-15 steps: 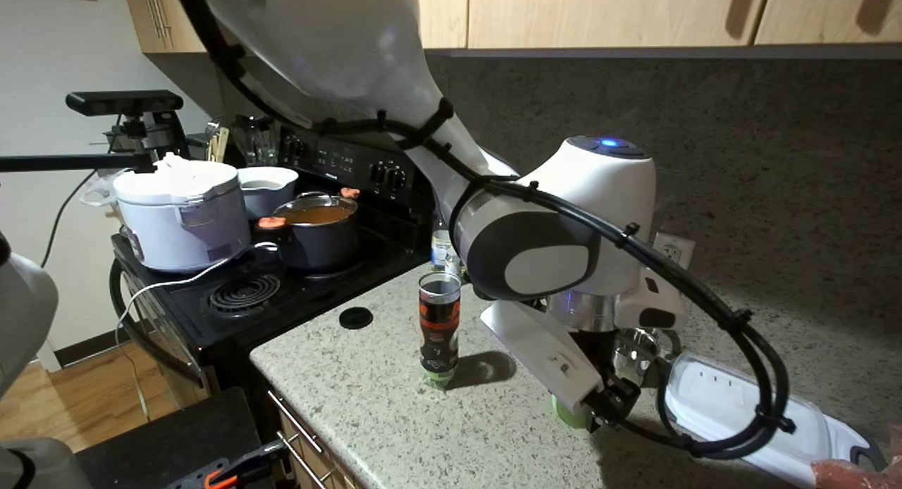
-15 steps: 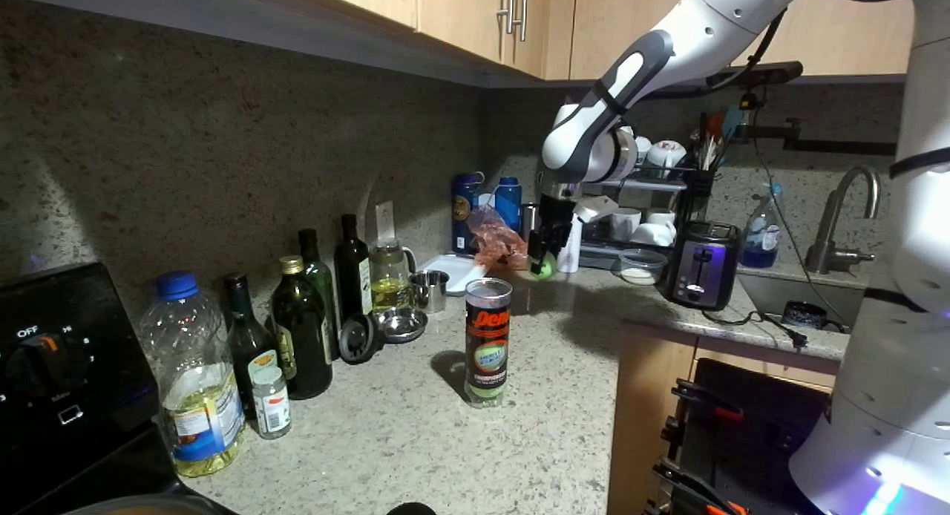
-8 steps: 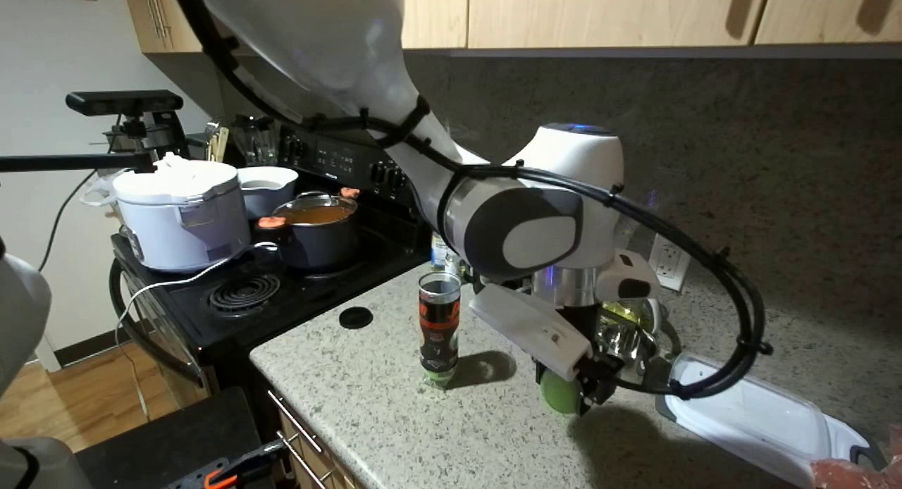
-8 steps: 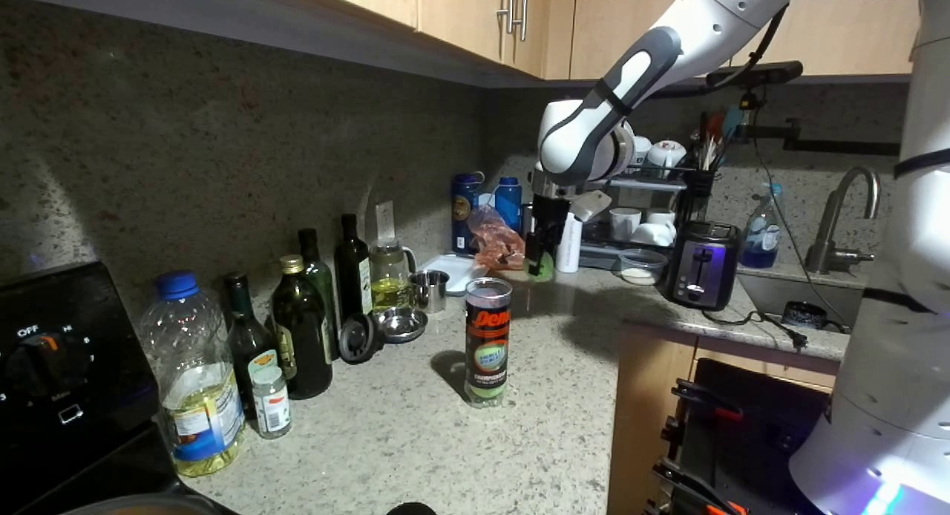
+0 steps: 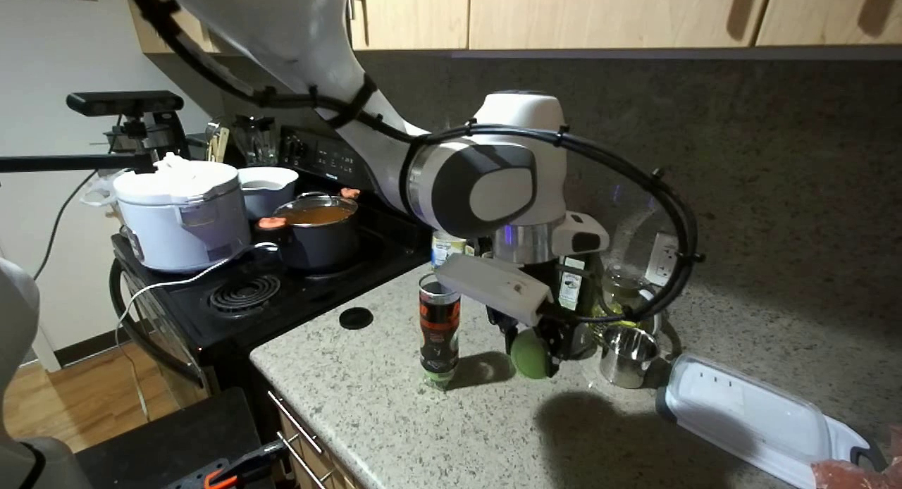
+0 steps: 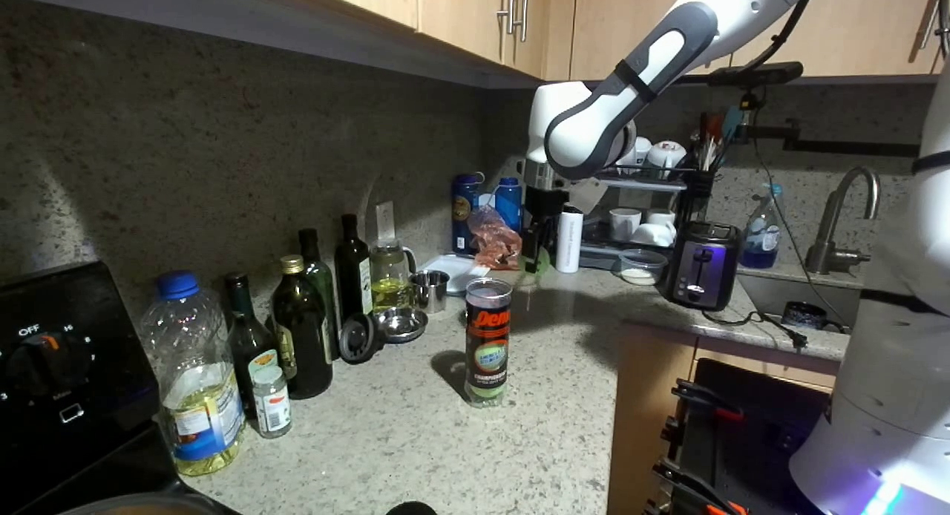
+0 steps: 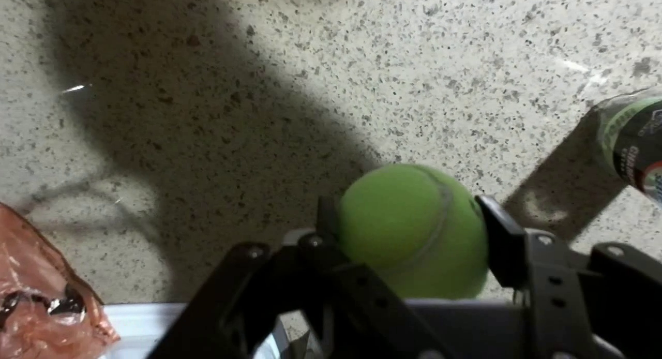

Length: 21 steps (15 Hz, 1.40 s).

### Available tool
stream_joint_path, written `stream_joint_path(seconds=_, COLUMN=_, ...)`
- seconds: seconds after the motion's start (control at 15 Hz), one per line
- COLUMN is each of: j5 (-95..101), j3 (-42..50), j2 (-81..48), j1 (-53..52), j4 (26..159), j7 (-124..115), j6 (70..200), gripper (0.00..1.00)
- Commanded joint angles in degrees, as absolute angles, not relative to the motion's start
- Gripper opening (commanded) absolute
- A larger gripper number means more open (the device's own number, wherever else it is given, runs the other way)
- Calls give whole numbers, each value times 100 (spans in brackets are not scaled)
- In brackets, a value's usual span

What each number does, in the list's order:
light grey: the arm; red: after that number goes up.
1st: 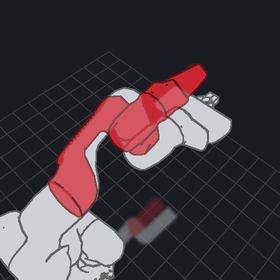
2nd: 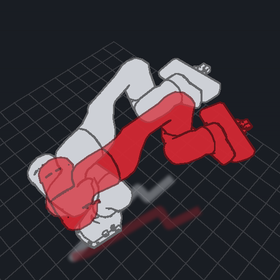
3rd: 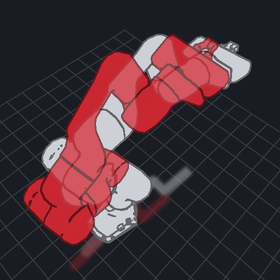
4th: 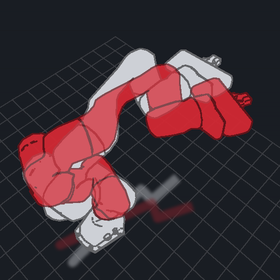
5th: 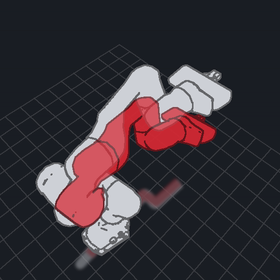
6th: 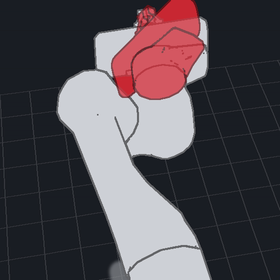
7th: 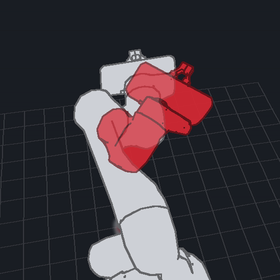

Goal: Put the two tennis balls inside the container then place the black lid on top of the container

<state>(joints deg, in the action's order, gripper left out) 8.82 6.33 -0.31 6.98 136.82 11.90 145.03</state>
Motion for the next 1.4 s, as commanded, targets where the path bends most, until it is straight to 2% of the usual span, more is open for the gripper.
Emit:
stream_joint_path(seconds=0.0, j5=1044, j3=507, j2=579, j1=540, j4=14039, j7=976, j6=14277, gripper=42)
stream_joint_path(seconds=1.33, j5=1338, j3=-536, j2=1462, j1=-385, j4=14183, j7=1030, j6=13872, gripper=42)
